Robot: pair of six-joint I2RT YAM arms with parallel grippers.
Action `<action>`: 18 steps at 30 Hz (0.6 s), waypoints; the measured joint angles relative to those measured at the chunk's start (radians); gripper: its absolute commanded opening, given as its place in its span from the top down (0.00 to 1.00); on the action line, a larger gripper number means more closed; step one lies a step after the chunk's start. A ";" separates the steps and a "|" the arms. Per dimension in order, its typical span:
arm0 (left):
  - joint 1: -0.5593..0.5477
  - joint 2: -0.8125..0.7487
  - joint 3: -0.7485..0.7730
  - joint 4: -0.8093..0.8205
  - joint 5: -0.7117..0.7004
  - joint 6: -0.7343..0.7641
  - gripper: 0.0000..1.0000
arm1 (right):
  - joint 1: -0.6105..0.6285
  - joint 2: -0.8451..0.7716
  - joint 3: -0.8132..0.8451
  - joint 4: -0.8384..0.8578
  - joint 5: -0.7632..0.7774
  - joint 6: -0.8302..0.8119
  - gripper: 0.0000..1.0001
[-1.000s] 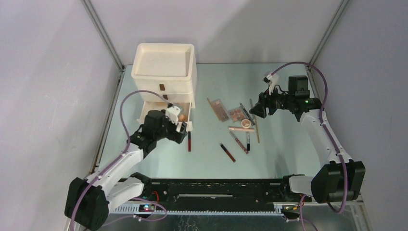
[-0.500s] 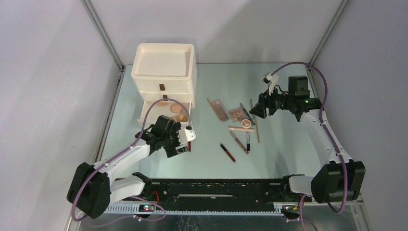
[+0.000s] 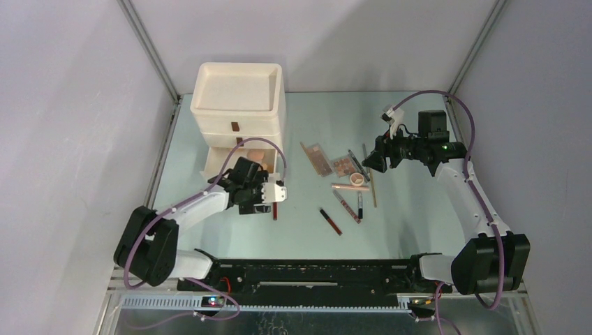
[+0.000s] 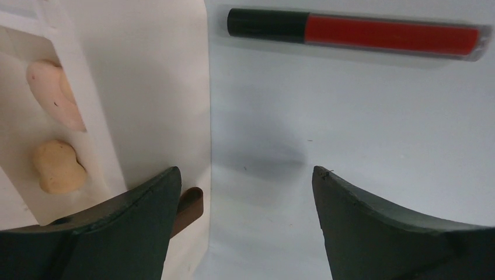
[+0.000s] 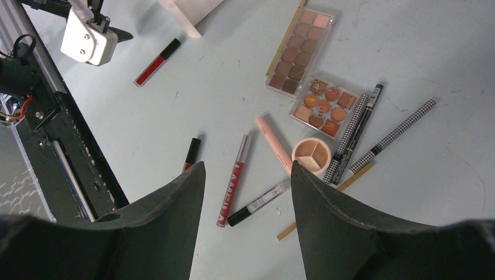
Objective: Organize the makeup
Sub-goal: Close the drawer in the storage box.
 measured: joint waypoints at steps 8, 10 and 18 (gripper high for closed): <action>0.028 0.034 0.000 0.061 -0.065 0.070 0.13 | 0.000 0.000 0.000 0.000 -0.004 -0.002 0.35; 0.037 0.040 0.000 0.081 -0.081 0.092 0.13 | 0.000 0.000 0.000 0.000 -0.005 -0.002 0.35; 0.071 0.090 0.000 0.182 -0.124 0.176 0.12 | 0.000 0.000 0.000 0.000 -0.006 -0.005 0.35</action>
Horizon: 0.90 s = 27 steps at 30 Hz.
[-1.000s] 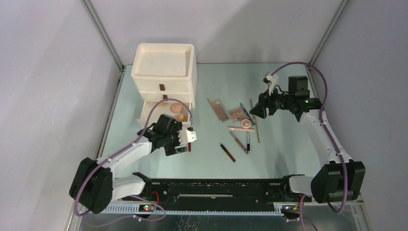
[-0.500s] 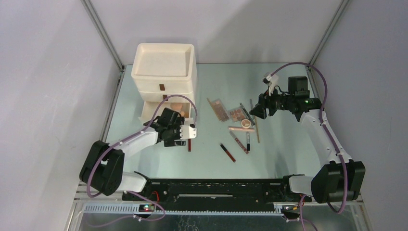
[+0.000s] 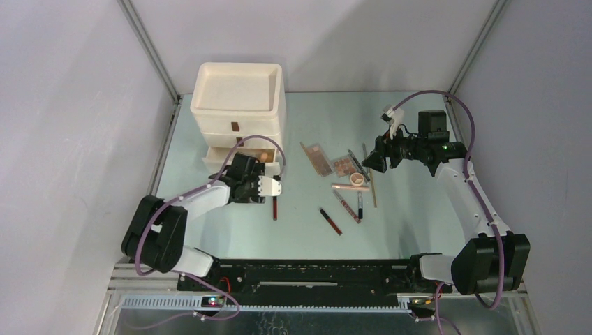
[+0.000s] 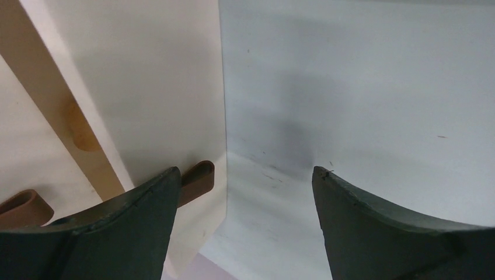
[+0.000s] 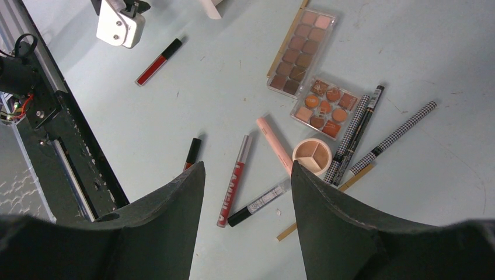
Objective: Organize the makeup
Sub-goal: Close the drawer in the storage box.
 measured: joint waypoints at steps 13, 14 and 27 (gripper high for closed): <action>0.009 0.102 0.020 0.161 -0.041 0.094 0.09 | 0.000 0.000 0.000 0.000 0.000 -0.001 0.35; 0.010 0.107 0.020 0.174 -0.045 0.105 0.08 | 0.000 0.000 0.000 0.000 0.000 -0.001 0.35; 0.012 0.203 0.021 0.371 -0.077 0.242 0.01 | 0.000 -0.002 0.000 -0.002 0.000 -0.008 0.35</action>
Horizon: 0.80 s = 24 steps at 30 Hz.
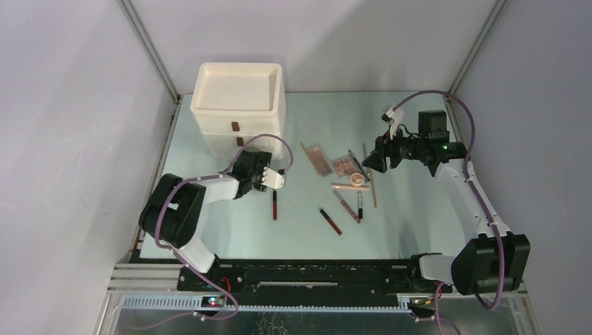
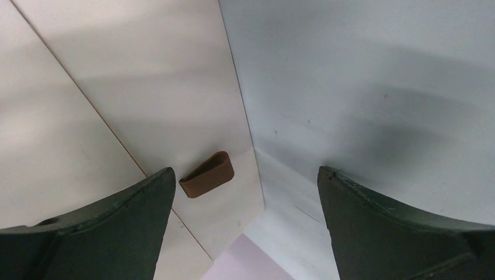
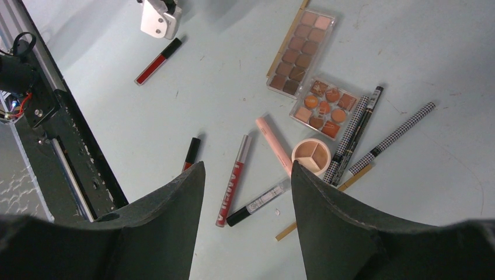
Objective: Organize the makeup
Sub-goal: Close the drawer in the storage box.
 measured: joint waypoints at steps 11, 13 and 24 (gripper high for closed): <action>0.005 -0.014 -0.002 0.018 -0.003 0.014 0.00 | 0.000 0.000 0.000 -0.006 0.000 -0.003 0.35; 0.006 -0.074 -0.002 -0.033 0.014 -0.013 0.00 | 0.000 0.000 0.000 -0.006 0.000 -0.004 0.35; 0.009 -0.493 -0.012 -0.254 0.187 -0.519 0.01 | 0.000 -0.005 0.000 -0.006 -0.011 -0.003 0.35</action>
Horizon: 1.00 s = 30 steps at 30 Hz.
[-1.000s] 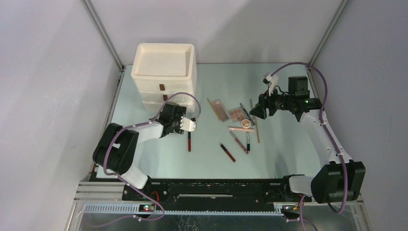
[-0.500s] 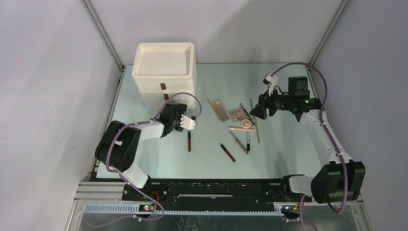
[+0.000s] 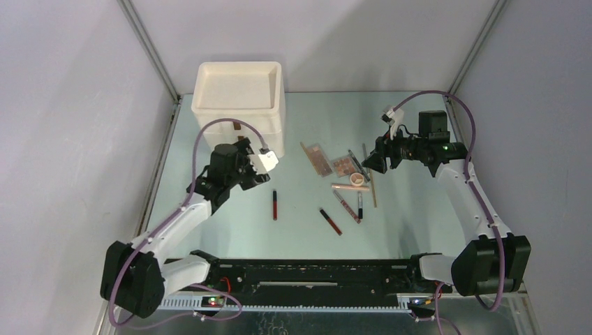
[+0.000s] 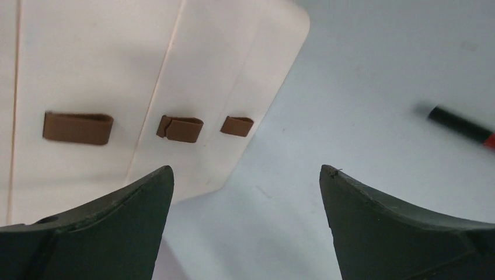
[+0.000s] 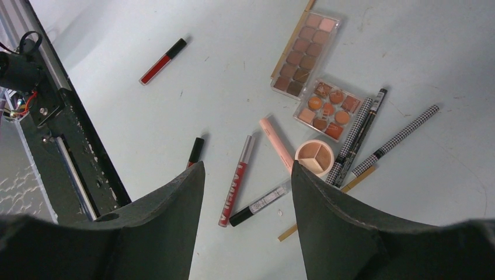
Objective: Organize the makeup
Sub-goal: Close the drawer in the storage box, then open the drawer in the storage box.
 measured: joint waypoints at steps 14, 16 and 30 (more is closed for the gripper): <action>0.054 -0.116 -0.152 0.251 -0.082 -0.834 0.02 | 0.000 -0.006 0.000 0.000 -0.005 0.000 0.35; 0.054 -0.126 -0.175 0.296 -0.106 -0.883 0.02 | 0.000 -0.006 0.000 0.000 -0.005 0.000 0.35; 0.142 0.064 -0.189 0.459 -0.201 -1.170 0.06 | 0.000 -0.006 0.000 0.000 -0.004 0.000 0.35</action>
